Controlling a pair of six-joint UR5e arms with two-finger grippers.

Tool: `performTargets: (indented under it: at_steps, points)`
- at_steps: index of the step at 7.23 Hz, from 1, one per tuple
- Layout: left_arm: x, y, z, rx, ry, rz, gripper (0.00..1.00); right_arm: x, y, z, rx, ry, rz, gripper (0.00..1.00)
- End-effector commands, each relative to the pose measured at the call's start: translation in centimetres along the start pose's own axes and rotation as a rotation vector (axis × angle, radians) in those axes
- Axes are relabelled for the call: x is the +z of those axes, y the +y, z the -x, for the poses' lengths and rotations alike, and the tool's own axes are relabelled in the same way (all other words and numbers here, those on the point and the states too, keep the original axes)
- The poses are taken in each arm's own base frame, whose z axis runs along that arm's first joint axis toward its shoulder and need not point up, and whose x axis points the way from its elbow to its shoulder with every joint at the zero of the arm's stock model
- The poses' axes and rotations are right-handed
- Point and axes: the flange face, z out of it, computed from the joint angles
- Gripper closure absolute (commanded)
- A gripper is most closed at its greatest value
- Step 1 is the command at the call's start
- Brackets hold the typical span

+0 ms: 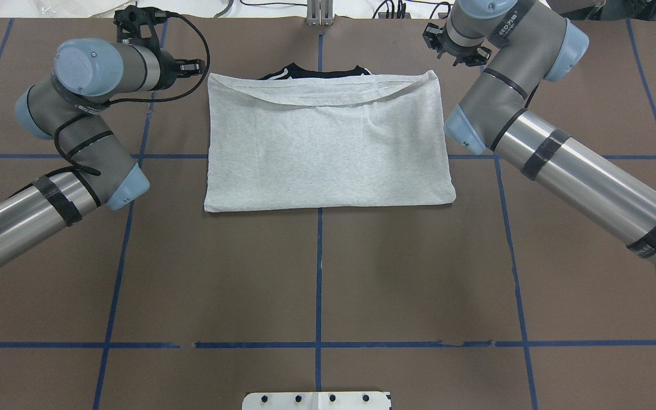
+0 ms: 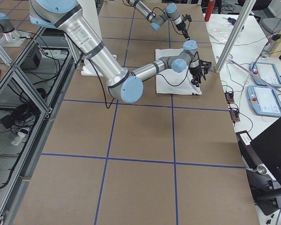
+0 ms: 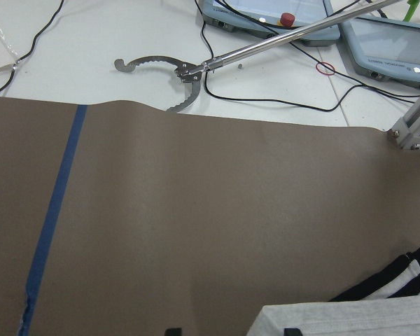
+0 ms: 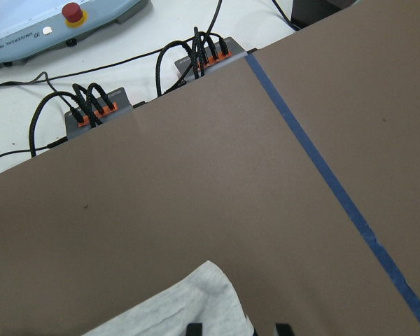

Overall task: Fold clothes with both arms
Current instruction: 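Lay the hem down at the collar and open both grippers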

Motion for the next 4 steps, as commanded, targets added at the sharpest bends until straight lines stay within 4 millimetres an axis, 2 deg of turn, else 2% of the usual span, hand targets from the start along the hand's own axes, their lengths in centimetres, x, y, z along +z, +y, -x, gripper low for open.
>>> performTargets:
  at_steps: [1, 2, 3, 4]
  points:
    - [-0.4, -0.4, -0.2, -0.002, 0.009, -0.007, 0.42, -2.1, 5.6, -4.3, 0.062, -0.056, 0.082, 0.41]
    - [-0.7, -0.5, -0.5, -0.003, 0.016, -0.011, 0.42, -2.7, 8.2, -6.2, 0.113, -0.059, 0.107, 0.35]
    - [-0.7, -0.5, -0.6, -0.006, 0.016, -0.009, 0.42, -3.5, 11.6, -7.9, 0.165, -0.063, 0.144, 0.30]
    - [-0.7, -0.5, -0.5, -0.006, 0.015, -0.009, 0.42, -2.6, 14.4, -9.1, 0.205, -0.036, 0.170, 0.29]
